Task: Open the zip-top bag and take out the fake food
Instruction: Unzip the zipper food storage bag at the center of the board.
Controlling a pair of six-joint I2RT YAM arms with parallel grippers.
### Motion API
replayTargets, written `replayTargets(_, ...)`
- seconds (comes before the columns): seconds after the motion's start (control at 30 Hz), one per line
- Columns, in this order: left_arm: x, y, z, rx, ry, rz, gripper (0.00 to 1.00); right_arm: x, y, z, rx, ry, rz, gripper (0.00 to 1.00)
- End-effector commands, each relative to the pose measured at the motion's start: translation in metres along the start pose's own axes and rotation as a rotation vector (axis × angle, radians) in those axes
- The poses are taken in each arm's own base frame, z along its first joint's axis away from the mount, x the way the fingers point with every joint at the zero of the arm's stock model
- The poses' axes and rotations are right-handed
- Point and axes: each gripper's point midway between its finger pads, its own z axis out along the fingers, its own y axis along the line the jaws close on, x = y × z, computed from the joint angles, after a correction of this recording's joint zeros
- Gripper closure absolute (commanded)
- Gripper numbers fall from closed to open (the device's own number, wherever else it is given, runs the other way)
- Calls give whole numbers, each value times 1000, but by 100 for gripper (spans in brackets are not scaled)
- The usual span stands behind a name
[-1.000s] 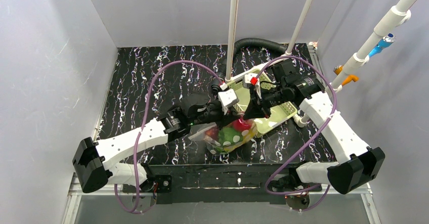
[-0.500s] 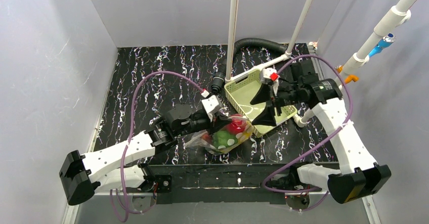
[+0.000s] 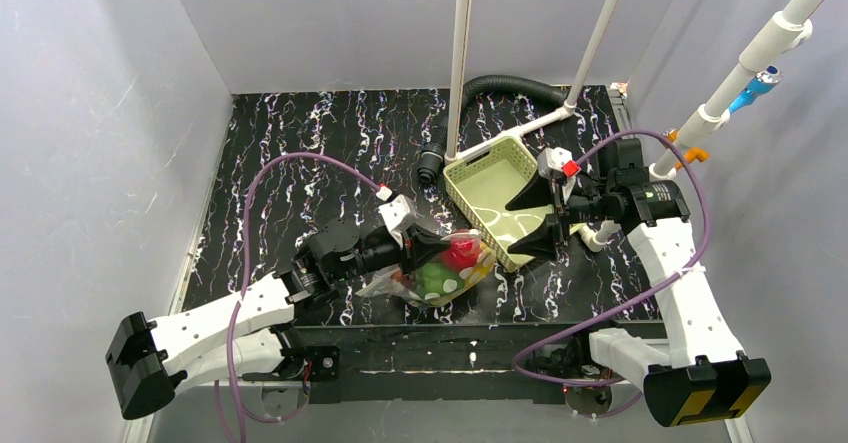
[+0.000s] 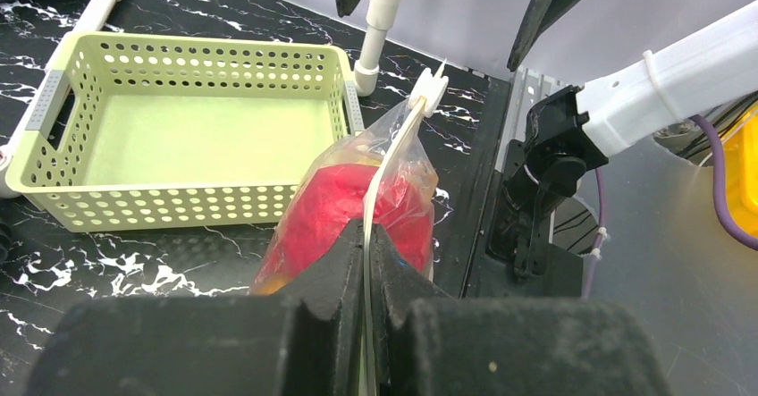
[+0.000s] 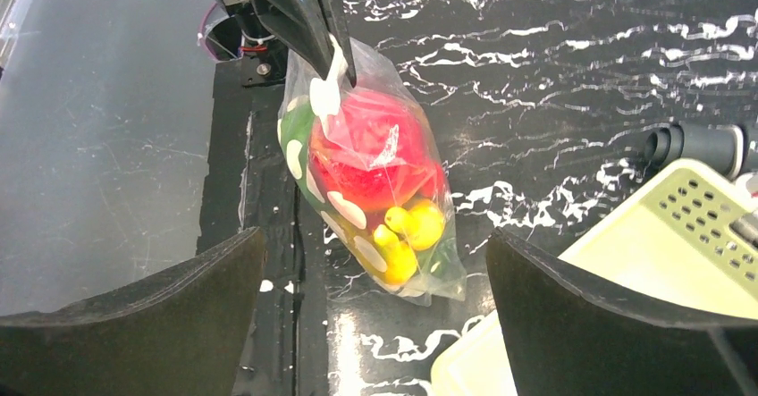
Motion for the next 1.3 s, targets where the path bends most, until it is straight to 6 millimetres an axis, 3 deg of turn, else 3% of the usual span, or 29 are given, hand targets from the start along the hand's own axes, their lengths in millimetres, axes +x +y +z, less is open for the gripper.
replayTargets(0.0,-24,-8,-3,35,-90,7,100,-7,7,3,-71,-67,-101,2)
replayTargets(0.2,-30,-11,-1,54,-112,2,100,-10,0,12,-103,-51,-129,2)
replayTargets(0.6,-37,-11,7,53,-137,-21,100,-15,22,44,-265,-41,-61,5)
replayTargets(0.77,-36,-10,10,54,-139,-28,100,-19,21,49,-281,-72,38,22)
replayTargets(0.9,-39,-11,9,54,-148,-29,100,-8,15,54,-248,-55,78,34)
replayTargets(1.13,-39,-11,10,55,-151,-37,100,-3,12,57,-246,-60,105,42)
replayTargets(1.17,-39,-11,10,56,-151,-38,100,-4,12,57,-250,-63,109,47)
replayTargets(1.27,-37,-10,10,54,-143,-40,100,-8,14,57,-262,-71,117,75)
